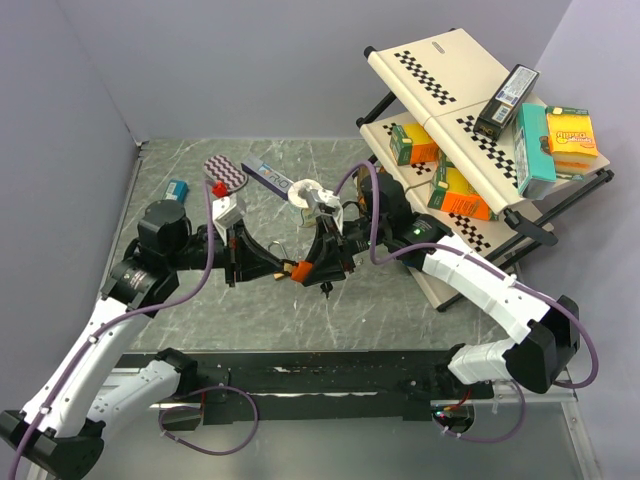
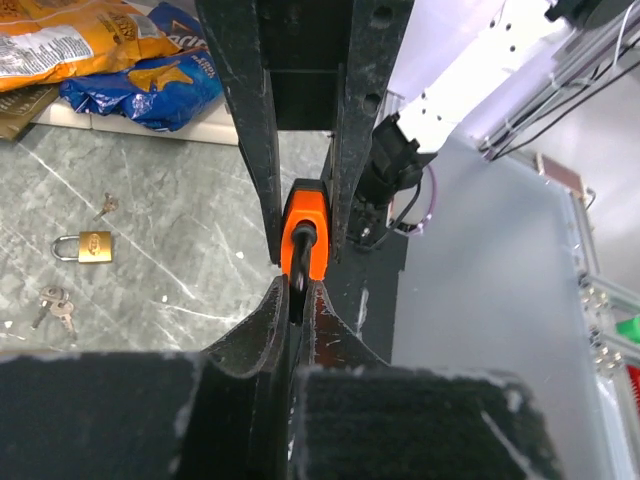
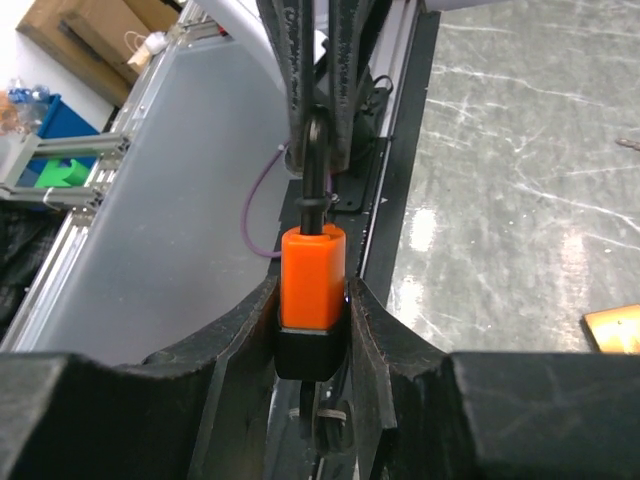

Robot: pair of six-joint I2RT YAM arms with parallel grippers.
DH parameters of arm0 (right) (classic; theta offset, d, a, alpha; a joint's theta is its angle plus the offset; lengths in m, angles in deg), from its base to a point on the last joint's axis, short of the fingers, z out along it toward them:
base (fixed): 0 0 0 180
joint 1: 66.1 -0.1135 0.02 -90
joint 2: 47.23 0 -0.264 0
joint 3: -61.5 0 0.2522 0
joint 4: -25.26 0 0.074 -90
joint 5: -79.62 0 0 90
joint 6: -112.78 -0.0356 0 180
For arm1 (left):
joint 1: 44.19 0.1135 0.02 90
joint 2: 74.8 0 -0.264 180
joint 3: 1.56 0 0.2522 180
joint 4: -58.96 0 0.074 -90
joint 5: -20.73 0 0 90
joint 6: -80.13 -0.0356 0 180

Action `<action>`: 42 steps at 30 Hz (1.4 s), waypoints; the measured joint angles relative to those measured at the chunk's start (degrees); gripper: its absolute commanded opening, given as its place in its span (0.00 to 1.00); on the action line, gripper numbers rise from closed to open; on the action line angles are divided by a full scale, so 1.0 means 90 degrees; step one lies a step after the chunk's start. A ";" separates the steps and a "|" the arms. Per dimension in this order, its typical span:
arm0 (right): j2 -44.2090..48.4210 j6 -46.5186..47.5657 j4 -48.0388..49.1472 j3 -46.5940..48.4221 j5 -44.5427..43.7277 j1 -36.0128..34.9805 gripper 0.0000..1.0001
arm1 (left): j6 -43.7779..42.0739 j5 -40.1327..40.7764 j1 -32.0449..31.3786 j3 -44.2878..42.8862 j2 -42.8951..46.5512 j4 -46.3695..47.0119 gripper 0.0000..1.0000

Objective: Lock with the key
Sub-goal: Lock the lock.

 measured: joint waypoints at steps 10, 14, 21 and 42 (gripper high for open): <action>0.0017 0.0078 -0.0005 0.0000 -0.0024 -0.0005 0.00 | -0.0282 -0.0109 0.0039 -0.0002 -0.0017 -0.0022 0.01; 0.0017 -0.0066 0.0090 0.0000 -0.0027 -0.0002 0.00 | -0.0221 -0.0177 0.0019 0.0058 -0.0085 0.0170 0.01; -0.0090 -0.0291 -0.0034 0.0036 -0.0053 0.0017 0.00 | -0.0092 -0.0192 -0.0034 0.0350 -0.0143 0.0539 0.01; -0.0461 -0.0257 -0.0889 0.0248 -0.0087 0.0027 0.00 | 0.0782 0.0039 -0.0160 0.1015 -0.0221 0.1496 0.01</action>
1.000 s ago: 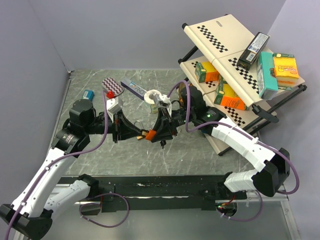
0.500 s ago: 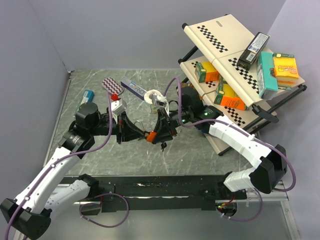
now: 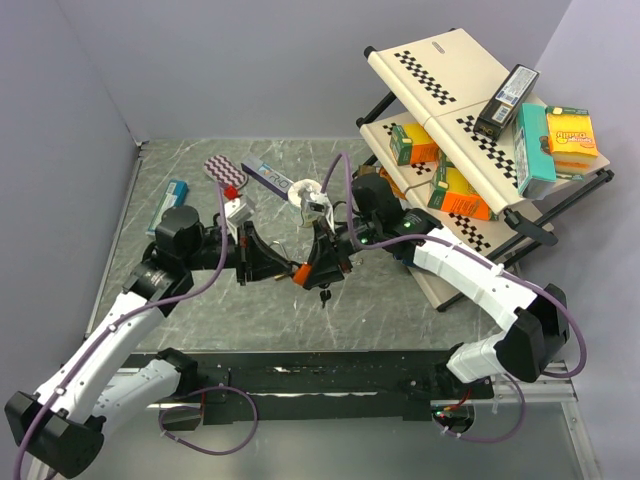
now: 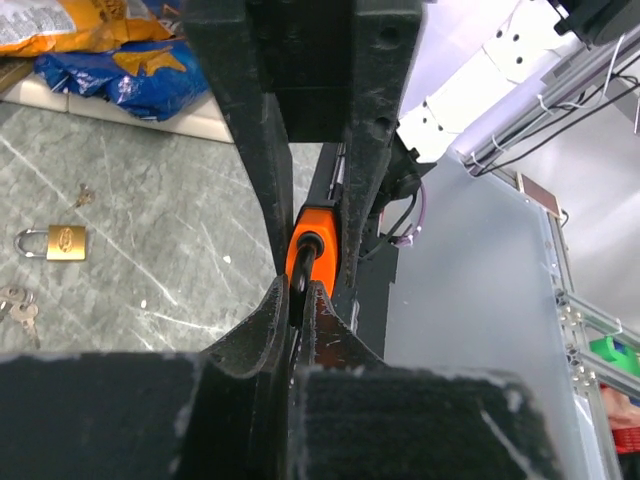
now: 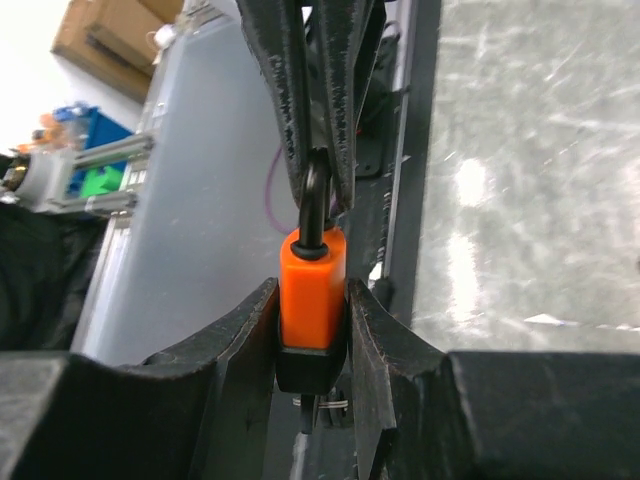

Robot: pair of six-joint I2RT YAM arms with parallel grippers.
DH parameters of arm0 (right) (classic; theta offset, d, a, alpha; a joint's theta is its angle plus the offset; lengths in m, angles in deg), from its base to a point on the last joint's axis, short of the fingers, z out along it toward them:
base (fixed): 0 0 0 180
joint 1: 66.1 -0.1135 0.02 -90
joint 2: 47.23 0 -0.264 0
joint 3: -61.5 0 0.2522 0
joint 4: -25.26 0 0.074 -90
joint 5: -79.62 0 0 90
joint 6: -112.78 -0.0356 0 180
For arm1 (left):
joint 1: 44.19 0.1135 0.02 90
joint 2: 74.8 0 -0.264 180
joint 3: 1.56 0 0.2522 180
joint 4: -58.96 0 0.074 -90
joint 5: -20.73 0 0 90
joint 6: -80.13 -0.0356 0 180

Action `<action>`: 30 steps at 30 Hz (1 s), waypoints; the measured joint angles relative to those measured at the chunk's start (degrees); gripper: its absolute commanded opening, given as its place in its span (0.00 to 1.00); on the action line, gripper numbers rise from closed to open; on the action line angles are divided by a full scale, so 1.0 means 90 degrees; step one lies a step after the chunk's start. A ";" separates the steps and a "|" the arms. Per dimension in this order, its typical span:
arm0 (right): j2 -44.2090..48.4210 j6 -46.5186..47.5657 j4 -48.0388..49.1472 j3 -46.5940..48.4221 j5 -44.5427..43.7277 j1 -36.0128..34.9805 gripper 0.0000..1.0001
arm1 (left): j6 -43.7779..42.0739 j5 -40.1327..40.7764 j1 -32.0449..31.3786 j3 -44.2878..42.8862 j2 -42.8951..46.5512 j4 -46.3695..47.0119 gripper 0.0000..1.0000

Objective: Lock with the key
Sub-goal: Lock the lock, then remove the key from the lock.

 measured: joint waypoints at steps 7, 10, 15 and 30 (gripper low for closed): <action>0.0015 0.0078 0.0644 -0.0010 -0.0437 0.0012 0.66 | -0.0102 -0.1183 0.1137 -0.0316 -0.0459 -0.0347 0.01; 0.0068 0.0197 0.0767 -0.0012 -0.0393 0.0102 0.68 | -0.0236 -0.1353 0.1540 -0.0379 -0.0588 -0.0770 0.01; 0.0243 0.0478 0.0702 -0.0024 -0.0294 0.0413 0.66 | -0.0571 -0.1498 0.1914 -0.0629 -0.0721 -0.1379 0.01; -0.0029 0.0350 0.0799 -0.0066 -0.0177 0.0471 0.80 | -0.0466 -0.1753 0.1991 -0.0709 -0.0743 -0.1280 0.01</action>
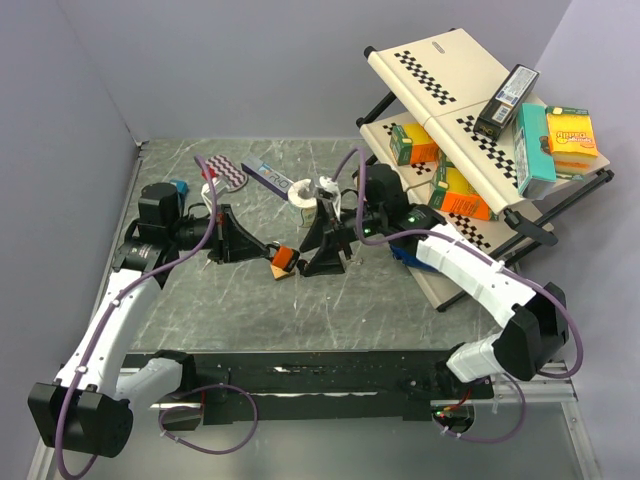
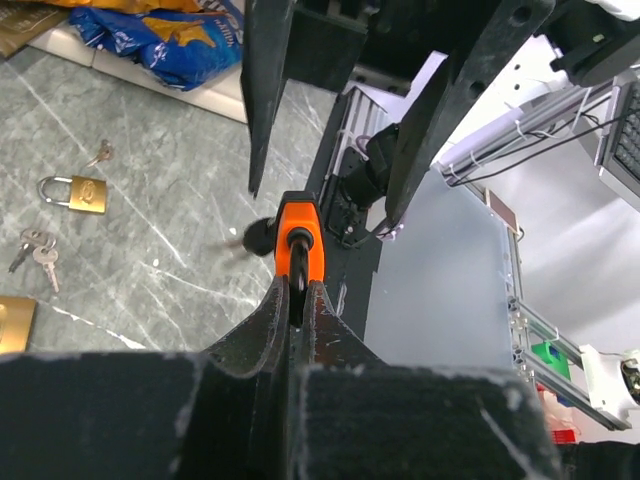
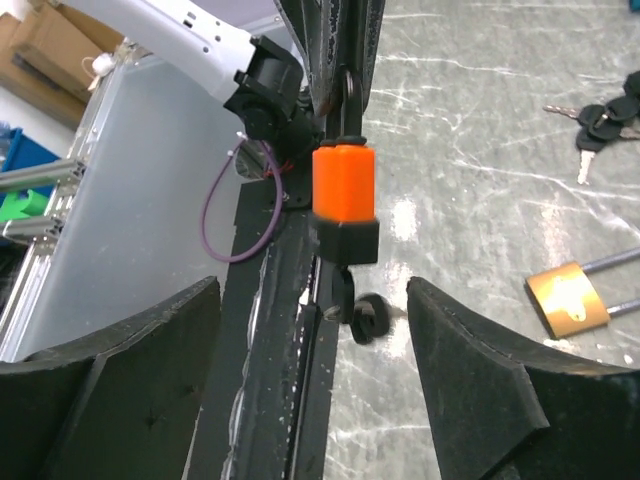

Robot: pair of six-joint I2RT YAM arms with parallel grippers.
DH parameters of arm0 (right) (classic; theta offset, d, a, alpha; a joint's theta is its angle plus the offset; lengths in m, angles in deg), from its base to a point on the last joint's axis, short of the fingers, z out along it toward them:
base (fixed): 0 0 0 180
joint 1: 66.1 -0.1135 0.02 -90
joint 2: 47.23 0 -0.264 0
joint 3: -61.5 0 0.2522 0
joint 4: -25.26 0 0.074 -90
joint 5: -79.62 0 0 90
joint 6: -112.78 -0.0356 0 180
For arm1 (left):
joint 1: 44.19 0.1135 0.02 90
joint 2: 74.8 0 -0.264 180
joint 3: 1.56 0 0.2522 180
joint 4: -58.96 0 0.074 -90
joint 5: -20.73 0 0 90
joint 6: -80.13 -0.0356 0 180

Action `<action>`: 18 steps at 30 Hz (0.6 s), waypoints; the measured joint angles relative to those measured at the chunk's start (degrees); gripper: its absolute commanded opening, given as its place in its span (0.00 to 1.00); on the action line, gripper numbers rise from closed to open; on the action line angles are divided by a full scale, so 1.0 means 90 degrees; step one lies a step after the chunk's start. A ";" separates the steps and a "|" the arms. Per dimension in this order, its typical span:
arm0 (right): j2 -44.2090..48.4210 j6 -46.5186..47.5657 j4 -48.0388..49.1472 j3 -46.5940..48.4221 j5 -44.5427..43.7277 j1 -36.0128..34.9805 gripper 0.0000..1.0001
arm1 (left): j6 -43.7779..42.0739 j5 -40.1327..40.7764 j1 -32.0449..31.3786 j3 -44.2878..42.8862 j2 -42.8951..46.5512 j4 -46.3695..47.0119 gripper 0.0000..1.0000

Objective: Lock with the key
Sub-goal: Remove the key from the lock.

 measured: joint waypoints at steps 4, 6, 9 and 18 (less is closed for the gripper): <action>-0.0104 -0.0257 0.0318 0.0002 0.0034 -0.0211 0.76 | 0.0051 -0.0121 0.0000 0.0000 0.0022 0.0097 0.01; -0.0151 -0.0384 0.0476 0.0005 0.0083 -0.0308 0.71 | 0.0051 -0.0158 0.0000 0.0000 0.0041 0.0104 0.01; -0.0260 -0.0617 0.0784 0.0010 0.0187 -0.0418 0.58 | 0.0053 -0.0238 0.0000 0.0000 0.0053 0.0107 0.01; -0.0483 -0.1061 0.1163 0.0029 0.0226 -0.0430 0.00 | 0.0170 -0.0330 -0.0010 0.0002 0.0138 0.0240 0.14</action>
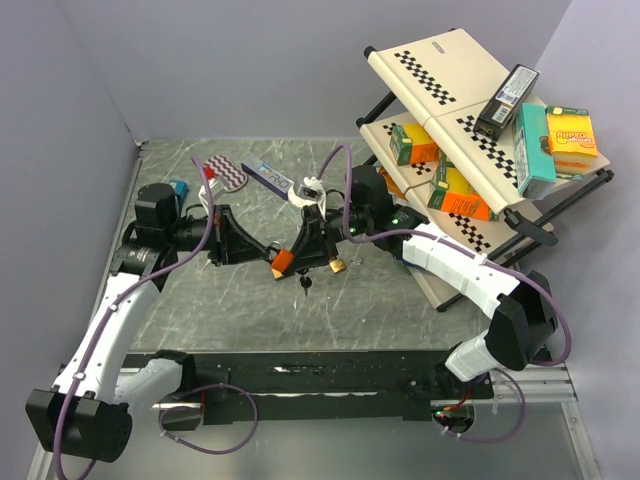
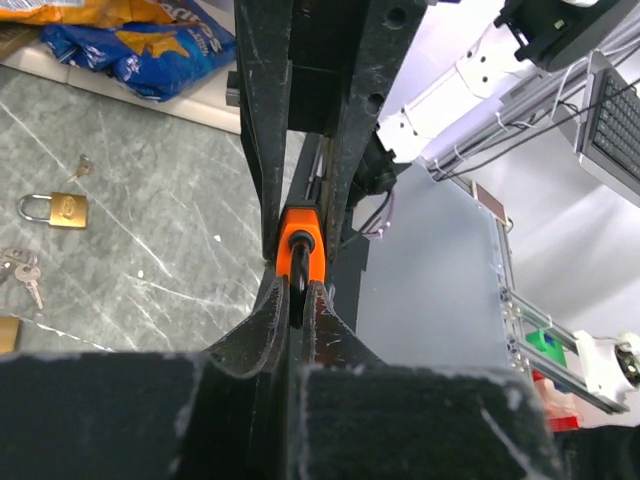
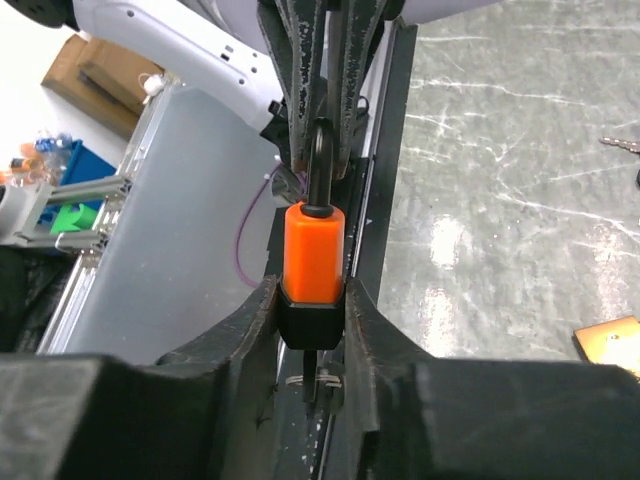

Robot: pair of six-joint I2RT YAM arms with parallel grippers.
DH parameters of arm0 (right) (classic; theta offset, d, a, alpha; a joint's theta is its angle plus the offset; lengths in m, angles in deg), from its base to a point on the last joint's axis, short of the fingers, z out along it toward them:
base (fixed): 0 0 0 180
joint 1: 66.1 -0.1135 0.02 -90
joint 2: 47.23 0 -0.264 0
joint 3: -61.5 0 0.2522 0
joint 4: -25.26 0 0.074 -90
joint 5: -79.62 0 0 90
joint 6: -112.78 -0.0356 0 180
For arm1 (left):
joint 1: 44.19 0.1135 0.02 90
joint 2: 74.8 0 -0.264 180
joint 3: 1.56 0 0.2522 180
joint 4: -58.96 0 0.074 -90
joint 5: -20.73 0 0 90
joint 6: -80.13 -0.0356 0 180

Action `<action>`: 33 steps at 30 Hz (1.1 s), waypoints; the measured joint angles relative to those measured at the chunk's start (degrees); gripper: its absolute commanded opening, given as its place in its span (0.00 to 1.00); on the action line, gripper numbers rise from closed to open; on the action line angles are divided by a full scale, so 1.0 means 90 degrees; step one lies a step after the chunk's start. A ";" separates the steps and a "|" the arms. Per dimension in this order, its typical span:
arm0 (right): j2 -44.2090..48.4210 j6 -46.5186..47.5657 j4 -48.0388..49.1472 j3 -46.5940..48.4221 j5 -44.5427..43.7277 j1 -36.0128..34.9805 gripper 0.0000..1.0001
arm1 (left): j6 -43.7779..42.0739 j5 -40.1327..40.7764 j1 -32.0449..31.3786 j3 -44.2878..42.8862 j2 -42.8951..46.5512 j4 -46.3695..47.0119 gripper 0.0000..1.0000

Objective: Lock with the key
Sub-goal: Remove the key from the lock.

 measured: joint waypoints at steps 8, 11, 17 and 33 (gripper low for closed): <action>0.0002 -0.0233 0.0121 0.0017 -0.0379 0.0002 0.00 | 0.1090 0.1528 0.0002 -0.0024 0.0075 0.0340 0.96; 0.0002 -0.0454 0.0219 0.0029 -0.0988 0.0027 0.00 | 0.1887 0.2319 0.0005 -0.0007 0.0202 0.0488 0.96; 0.0002 -0.0702 0.0090 0.0410 -0.2642 -0.0257 0.00 | 0.3434 0.3427 0.0005 0.0121 0.0665 0.0687 0.96; -0.0510 -0.0831 -0.0102 0.1173 -0.4860 -0.0911 0.00 | 0.4590 0.4466 -0.0022 -0.0039 0.0109 0.0039 0.75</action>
